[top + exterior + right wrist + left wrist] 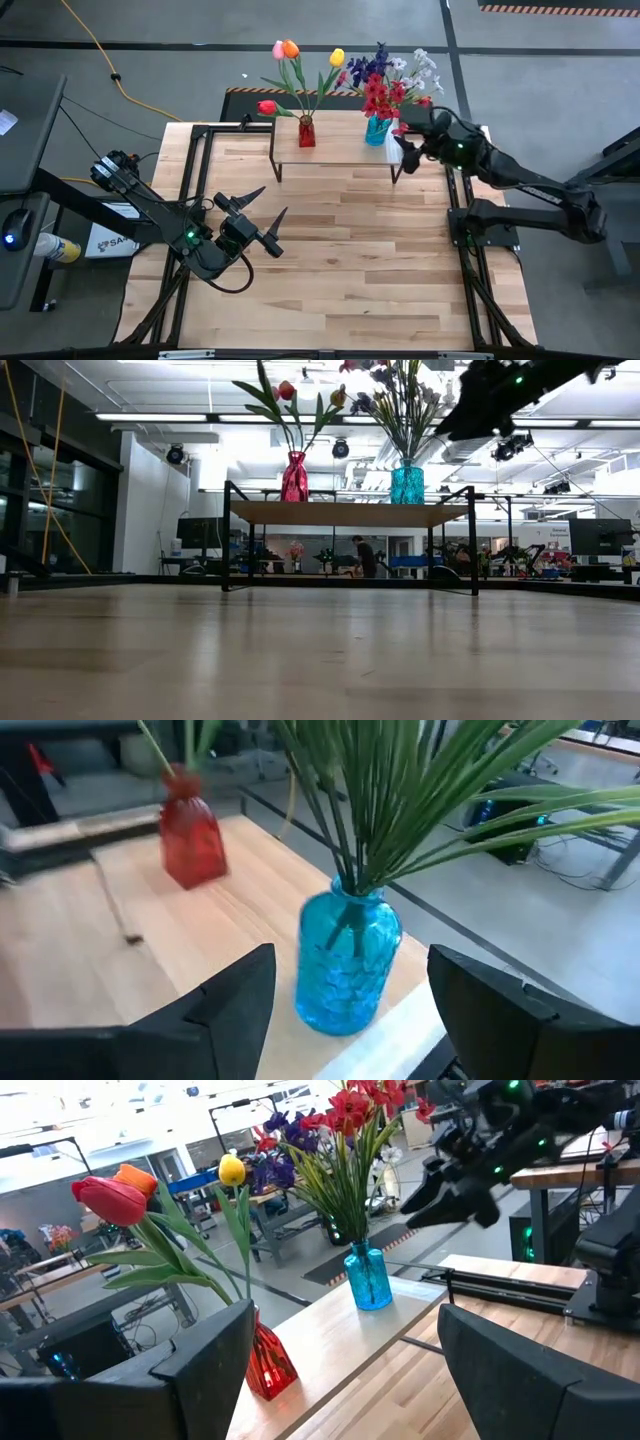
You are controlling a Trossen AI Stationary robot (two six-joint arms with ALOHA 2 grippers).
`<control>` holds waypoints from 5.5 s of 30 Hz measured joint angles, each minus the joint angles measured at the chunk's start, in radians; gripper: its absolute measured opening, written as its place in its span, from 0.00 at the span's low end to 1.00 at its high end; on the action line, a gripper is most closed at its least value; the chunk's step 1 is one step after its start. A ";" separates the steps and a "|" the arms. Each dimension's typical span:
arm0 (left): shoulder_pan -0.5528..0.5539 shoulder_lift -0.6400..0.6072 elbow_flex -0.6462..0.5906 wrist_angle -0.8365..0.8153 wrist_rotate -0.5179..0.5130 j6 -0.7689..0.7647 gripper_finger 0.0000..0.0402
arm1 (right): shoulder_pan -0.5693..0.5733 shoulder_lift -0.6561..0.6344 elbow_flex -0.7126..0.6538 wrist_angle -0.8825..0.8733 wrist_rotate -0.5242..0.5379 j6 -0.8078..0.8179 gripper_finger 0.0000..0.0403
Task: Pick and place flowers into a vace then onto a shelf
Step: Return to Home Position
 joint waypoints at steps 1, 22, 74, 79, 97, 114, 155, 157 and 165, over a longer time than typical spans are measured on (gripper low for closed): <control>0.000 0.000 0.000 0.000 0.000 0.000 0.86 | 0.006 -0.020 0.000 -0.012 -0.003 0.012 0.63; 0.000 0.000 0.000 0.001 0.088 -0.003 0.86 | 0.245 -0.333 0.001 -0.052 -0.079 0.196 0.33; 0.486 -0.203 -0.588 0.322 0.864 -0.399 0.86 | 0.330 -0.811 0.019 -0.402 -0.138 0.234 0.00; 0.566 -0.374 -0.681 0.327 0.941 -0.352 0.86 | 0.330 -0.811 0.018 -0.409 -0.130 0.233 0.00; 0.615 -0.994 -0.814 -0.138 0.962 -0.404 0.86 | 0.330 -0.813 0.018 -0.535 -0.004 0.173 0.00; 0.615 -1.222 -0.883 -0.293 0.951 -0.426 0.86 | 0.330 -0.814 -0.293 -0.242 0.086 0.229 0.00; 0.615 -1.158 -1.123 -0.064 0.959 -0.545 0.86 | 0.328 -0.813 -0.721 0.321 0.128 0.357 0.00; 0.615 -1.109 -1.123 -0.063 0.886 -0.550 0.86 | 0.328 -0.811 -0.721 0.308 0.174 0.357 0.00; 0.615 -0.962 -1.123 -0.073 0.574 -0.689 0.86 | 0.328 -0.811 -0.721 0.286 0.228 0.382 0.00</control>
